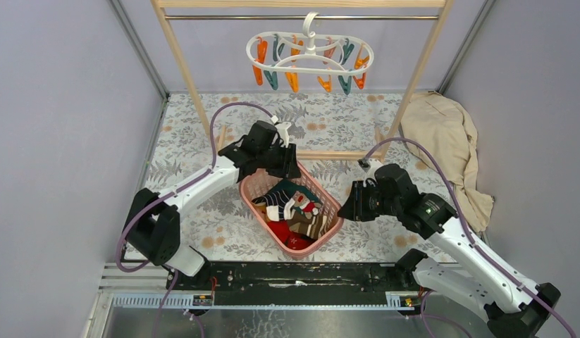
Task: Remove the socks clipped to the hanger
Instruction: Adjust the bin at the center of the board.
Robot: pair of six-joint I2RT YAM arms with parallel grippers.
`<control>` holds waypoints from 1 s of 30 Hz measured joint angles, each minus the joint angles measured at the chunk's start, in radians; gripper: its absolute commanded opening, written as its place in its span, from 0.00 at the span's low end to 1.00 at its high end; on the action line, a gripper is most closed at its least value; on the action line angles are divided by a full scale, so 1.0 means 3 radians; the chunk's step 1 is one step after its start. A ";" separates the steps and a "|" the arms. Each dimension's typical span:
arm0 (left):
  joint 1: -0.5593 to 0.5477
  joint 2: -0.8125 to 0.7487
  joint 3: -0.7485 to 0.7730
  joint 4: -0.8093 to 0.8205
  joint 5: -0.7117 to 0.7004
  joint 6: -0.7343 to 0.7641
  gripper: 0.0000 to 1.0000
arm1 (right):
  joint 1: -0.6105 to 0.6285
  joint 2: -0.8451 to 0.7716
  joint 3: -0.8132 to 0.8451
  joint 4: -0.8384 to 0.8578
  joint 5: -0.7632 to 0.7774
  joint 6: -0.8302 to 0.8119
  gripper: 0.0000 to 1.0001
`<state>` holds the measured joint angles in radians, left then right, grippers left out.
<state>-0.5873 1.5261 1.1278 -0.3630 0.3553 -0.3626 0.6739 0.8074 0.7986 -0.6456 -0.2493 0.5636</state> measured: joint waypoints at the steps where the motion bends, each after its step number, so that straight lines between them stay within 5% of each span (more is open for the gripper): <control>1: 0.0008 -0.0015 -0.0017 0.0000 0.0000 0.0001 0.45 | 0.0001 0.0031 0.0022 0.0000 0.0023 -0.0015 0.23; 20: 0.0145 -0.0594 -0.0398 -0.0001 0.0010 0.0000 0.45 | -0.0006 0.1171 0.0868 0.0010 0.0884 -0.0649 0.23; 30: 0.0195 -0.0868 -0.0462 -0.0015 0.0017 -0.0009 0.46 | -0.0336 0.1598 0.1150 0.0215 0.0912 -0.1016 0.30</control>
<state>-0.5289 1.2655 0.9894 -0.3676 0.3603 -0.3653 0.5732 1.2869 1.1435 -0.5812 0.0242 0.2588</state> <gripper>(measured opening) 0.456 0.263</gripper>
